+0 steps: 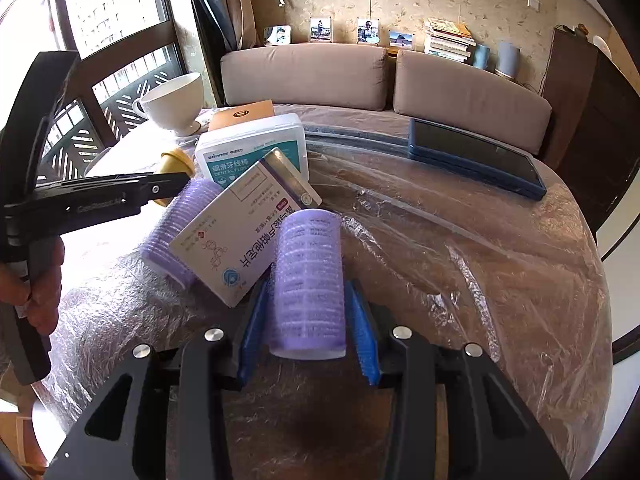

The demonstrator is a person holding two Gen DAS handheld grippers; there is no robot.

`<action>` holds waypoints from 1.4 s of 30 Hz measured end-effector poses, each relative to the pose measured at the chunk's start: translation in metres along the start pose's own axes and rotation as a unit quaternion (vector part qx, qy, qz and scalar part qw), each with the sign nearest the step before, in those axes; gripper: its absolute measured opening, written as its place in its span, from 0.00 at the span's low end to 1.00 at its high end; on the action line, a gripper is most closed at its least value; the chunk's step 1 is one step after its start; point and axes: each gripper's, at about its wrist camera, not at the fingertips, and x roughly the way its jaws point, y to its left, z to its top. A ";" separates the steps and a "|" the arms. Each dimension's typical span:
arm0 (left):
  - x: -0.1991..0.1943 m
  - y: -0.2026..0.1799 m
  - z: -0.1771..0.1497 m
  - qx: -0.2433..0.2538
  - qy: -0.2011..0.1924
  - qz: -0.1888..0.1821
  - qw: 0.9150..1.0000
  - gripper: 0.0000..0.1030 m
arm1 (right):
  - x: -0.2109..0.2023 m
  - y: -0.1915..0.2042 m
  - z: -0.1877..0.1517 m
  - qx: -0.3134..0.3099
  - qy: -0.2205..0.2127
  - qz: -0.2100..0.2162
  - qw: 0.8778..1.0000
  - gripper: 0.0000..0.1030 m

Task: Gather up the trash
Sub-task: 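Lift the yellow cup with the left tool while the right tool lifts the roller with a white card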

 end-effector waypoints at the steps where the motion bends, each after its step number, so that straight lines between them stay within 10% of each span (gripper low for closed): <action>1: -0.003 0.000 -0.002 -0.001 0.000 0.000 1.000 0.30 | -0.002 0.001 -0.001 0.003 -0.001 0.001 1.000 0.37; 9: -0.019 0.004 -0.021 -0.012 0.004 -0.003 1.000 0.30 | -0.009 0.006 -0.010 0.008 -0.002 -0.006 1.000 0.35; 11: -0.022 0.003 -0.025 -0.014 0.005 -0.001 1.000 0.30 | -0.009 0.013 -0.011 -0.009 -0.012 -0.051 0.999 0.57; 22: -0.032 0.018 -0.033 -0.032 0.003 -0.006 0.999 0.31 | 0.018 0.015 0.005 -0.059 0.001 -0.100 0.993 0.69; 29: -0.037 0.025 -0.035 -0.046 -0.001 -0.006 0.999 0.30 | 0.024 0.002 0.010 -0.017 0.015 -0.033 0.999 0.41; 42: -0.042 0.020 -0.043 -0.047 0.000 -0.015 0.999 0.30 | -0.001 0.009 -0.008 0.016 0.007 -0.018 1.000 0.40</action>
